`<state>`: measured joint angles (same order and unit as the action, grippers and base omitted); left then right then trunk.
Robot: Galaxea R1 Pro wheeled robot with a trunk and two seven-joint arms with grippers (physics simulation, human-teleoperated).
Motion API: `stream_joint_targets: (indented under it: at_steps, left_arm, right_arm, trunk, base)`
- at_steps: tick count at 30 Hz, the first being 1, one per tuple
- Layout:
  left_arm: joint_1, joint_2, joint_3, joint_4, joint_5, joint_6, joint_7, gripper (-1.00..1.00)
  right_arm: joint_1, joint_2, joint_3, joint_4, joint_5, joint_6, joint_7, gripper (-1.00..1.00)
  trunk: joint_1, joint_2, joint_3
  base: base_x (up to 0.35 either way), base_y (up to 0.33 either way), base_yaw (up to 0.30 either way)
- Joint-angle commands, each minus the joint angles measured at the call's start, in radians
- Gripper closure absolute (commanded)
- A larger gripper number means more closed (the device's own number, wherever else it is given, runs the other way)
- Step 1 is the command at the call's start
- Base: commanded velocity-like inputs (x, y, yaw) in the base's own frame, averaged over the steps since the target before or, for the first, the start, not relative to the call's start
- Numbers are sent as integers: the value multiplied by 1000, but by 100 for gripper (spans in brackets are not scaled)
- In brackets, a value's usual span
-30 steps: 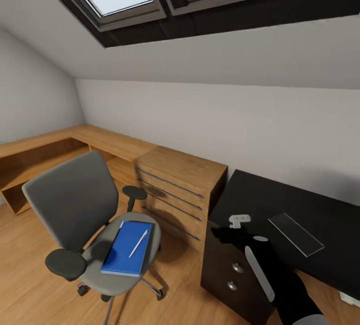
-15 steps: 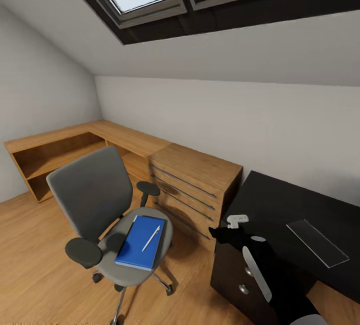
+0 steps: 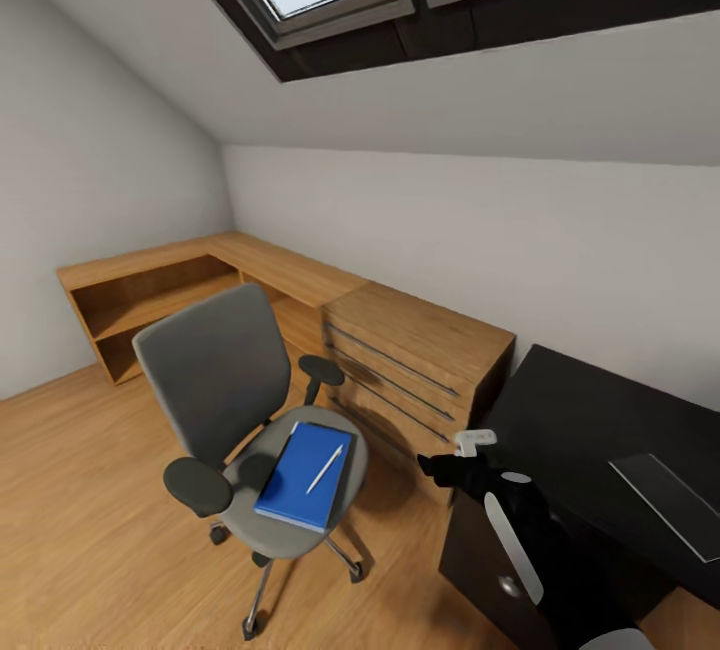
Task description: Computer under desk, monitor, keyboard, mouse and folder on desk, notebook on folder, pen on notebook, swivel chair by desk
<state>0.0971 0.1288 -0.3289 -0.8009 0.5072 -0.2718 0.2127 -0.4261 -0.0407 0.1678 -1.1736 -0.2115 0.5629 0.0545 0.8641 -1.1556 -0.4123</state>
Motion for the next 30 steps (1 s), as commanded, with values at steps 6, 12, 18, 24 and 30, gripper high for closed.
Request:
stream_joint_targets:
  at_steps: [6, 12, 18, 24, 30]
  left_arm:
    - [0, 2, -7, -1, 8, -4, 8, -100]
    - [0, 0, -9, -1, 6, -4, 8, -100]
    - [0, 0, -9, -1, 7, -4, 8, -100]
    - [0, 0, -10, -1, 7, -4, 8, -100]
    - [0, 1, -10, -1, 8, -4, 8, -100]
  right_arm:
    - [0, -1, 1, -1, -2, 5, 1, -100]
    - [0, -1, 0, -1, -1, 5, 0, -100]
    - [0, -1, 1, -1, -1, 5, -1, -100]
    - [1, -1, 1, -2, 0, 5, -1, -100]
    - [6, -1, 1, -3, 0, 5, 1, -100]
  trunk:
    - [0, -1, -8]
    - [0, -1, -14]
    - [0, -1, -20]
    - [0, -1, -21]
    - [0, -1, -21]
  base:
    - [0, 0, 183]
    - [0, 0, 183]
    - [0, 0, 183]
    - [0, 0, 182]
    - [0, 0, 213]
